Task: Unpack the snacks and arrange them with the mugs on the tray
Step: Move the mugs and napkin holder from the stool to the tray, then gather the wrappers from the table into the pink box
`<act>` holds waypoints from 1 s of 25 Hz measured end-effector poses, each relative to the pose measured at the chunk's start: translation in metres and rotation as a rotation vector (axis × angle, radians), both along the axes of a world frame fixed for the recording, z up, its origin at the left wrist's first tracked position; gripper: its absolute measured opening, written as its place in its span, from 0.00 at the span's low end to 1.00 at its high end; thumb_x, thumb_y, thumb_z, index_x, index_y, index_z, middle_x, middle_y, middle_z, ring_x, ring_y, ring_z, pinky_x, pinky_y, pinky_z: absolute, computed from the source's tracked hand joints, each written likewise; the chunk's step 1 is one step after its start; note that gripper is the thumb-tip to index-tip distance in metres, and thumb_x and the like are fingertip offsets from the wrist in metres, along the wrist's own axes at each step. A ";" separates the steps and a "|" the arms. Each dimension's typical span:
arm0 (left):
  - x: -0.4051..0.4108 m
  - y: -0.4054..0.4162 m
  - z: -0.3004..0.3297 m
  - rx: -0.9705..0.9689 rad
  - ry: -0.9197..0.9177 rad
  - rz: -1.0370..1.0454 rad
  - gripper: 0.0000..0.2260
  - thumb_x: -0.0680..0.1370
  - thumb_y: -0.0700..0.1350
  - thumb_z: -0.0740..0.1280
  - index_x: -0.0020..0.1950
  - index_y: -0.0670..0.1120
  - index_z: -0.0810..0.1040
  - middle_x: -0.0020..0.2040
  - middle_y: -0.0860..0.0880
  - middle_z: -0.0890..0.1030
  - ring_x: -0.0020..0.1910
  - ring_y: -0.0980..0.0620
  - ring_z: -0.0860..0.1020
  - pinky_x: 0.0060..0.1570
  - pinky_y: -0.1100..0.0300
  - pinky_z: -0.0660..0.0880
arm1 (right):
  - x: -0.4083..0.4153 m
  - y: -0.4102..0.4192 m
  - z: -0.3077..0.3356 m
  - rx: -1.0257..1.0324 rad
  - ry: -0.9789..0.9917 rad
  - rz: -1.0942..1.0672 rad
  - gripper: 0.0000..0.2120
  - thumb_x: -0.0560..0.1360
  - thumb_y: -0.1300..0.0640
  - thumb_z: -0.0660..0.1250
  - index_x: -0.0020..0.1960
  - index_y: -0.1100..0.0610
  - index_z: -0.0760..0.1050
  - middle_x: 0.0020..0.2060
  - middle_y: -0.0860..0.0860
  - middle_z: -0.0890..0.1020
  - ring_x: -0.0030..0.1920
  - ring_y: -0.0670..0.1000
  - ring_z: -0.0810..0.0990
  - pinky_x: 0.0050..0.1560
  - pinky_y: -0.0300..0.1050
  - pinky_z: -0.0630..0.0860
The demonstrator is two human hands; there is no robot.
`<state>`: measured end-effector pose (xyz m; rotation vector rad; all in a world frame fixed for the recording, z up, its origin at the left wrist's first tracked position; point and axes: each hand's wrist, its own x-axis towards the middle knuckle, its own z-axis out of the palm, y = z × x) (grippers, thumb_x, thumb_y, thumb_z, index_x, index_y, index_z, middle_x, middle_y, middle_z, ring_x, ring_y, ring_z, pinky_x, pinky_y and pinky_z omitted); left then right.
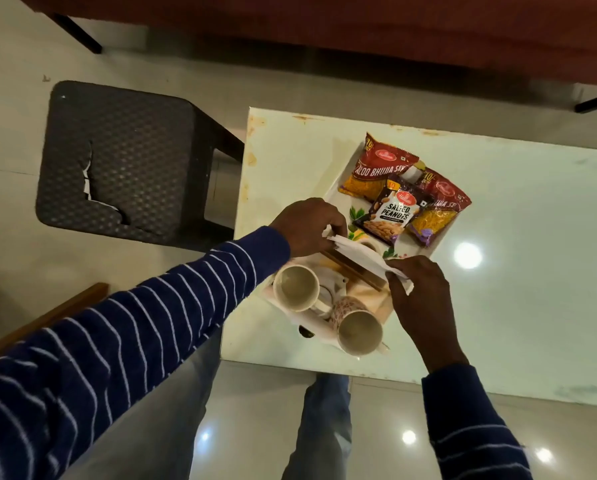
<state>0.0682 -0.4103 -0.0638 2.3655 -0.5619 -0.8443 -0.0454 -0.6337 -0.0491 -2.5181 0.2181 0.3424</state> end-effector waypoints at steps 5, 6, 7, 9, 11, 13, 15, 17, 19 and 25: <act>-0.010 -0.004 -0.011 0.051 -0.008 -0.015 0.07 0.73 0.45 0.73 0.49 0.53 0.83 0.42 0.58 0.76 0.45 0.54 0.73 0.42 0.60 0.69 | -0.013 0.001 -0.023 -0.058 0.050 -0.015 0.12 0.76 0.60 0.70 0.60 0.54 0.81 0.53 0.52 0.83 0.56 0.55 0.78 0.53 0.43 0.72; -0.012 -0.005 -0.013 0.057 -0.013 -0.013 0.07 0.73 0.44 0.73 0.50 0.53 0.83 0.43 0.58 0.78 0.45 0.54 0.74 0.41 0.60 0.69 | -0.013 0.002 -0.027 -0.063 0.061 -0.023 0.12 0.77 0.60 0.69 0.60 0.53 0.81 0.53 0.52 0.83 0.55 0.55 0.79 0.53 0.43 0.72; -0.013 -0.005 -0.014 0.062 -0.018 -0.011 0.07 0.73 0.44 0.72 0.50 0.54 0.83 0.44 0.56 0.79 0.46 0.54 0.74 0.41 0.60 0.69 | -0.014 0.003 -0.031 -0.062 0.067 -0.031 0.12 0.77 0.60 0.69 0.60 0.54 0.81 0.53 0.52 0.83 0.55 0.54 0.79 0.53 0.42 0.72; -0.014 -0.007 -0.017 0.071 -0.028 -0.004 0.08 0.74 0.44 0.72 0.51 0.54 0.83 0.47 0.55 0.81 0.46 0.54 0.74 0.42 0.59 0.70 | -0.014 0.005 -0.037 -0.043 0.072 -0.047 0.12 0.77 0.61 0.69 0.60 0.55 0.81 0.53 0.53 0.83 0.54 0.54 0.80 0.53 0.40 0.71; -0.015 -0.008 -0.020 0.085 -0.036 -0.002 0.08 0.74 0.44 0.72 0.52 0.54 0.83 0.48 0.54 0.82 0.47 0.53 0.75 0.42 0.59 0.70 | -0.014 0.006 -0.040 -0.021 0.076 -0.071 0.12 0.77 0.62 0.68 0.60 0.56 0.81 0.53 0.54 0.84 0.53 0.55 0.81 0.53 0.40 0.70; -0.016 -0.009 -0.022 0.103 -0.051 -0.006 0.08 0.75 0.45 0.72 0.53 0.53 0.83 0.49 0.53 0.82 0.48 0.51 0.77 0.41 0.59 0.70 | -0.015 0.009 -0.043 -0.021 0.079 -0.094 0.13 0.77 0.62 0.68 0.61 0.57 0.81 0.54 0.54 0.84 0.52 0.55 0.82 0.53 0.39 0.70; -0.016 -0.007 -0.025 0.104 -0.060 0.000 0.09 0.75 0.45 0.72 0.54 0.53 0.82 0.50 0.53 0.83 0.48 0.51 0.78 0.41 0.60 0.69 | -0.017 0.011 -0.045 -0.025 0.071 -0.107 0.13 0.78 0.62 0.68 0.61 0.56 0.81 0.54 0.54 0.85 0.52 0.54 0.82 0.54 0.38 0.70; -0.017 -0.004 -0.027 0.090 -0.061 0.015 0.10 0.75 0.44 0.71 0.56 0.53 0.82 0.53 0.53 0.82 0.49 0.51 0.77 0.43 0.60 0.68 | -0.017 0.011 -0.044 0.001 0.051 -0.125 0.13 0.78 0.62 0.67 0.62 0.55 0.81 0.54 0.53 0.86 0.51 0.53 0.84 0.54 0.37 0.71; -0.019 0.000 -0.029 0.083 -0.055 0.040 0.12 0.75 0.43 0.71 0.58 0.53 0.80 0.56 0.53 0.81 0.48 0.53 0.75 0.44 0.61 0.67 | -0.018 0.010 -0.042 0.052 0.053 -0.161 0.14 0.77 0.61 0.68 0.62 0.53 0.81 0.53 0.52 0.86 0.48 0.51 0.85 0.52 0.37 0.73; -0.034 0.039 -0.022 -0.072 0.076 0.490 0.10 0.74 0.40 0.73 0.52 0.51 0.80 0.51 0.53 0.82 0.39 0.56 0.78 0.40 0.67 0.72 | -0.032 -0.014 -0.015 0.171 0.038 -0.319 0.14 0.74 0.55 0.74 0.60 0.47 0.81 0.53 0.42 0.81 0.39 0.32 0.80 0.36 0.21 0.70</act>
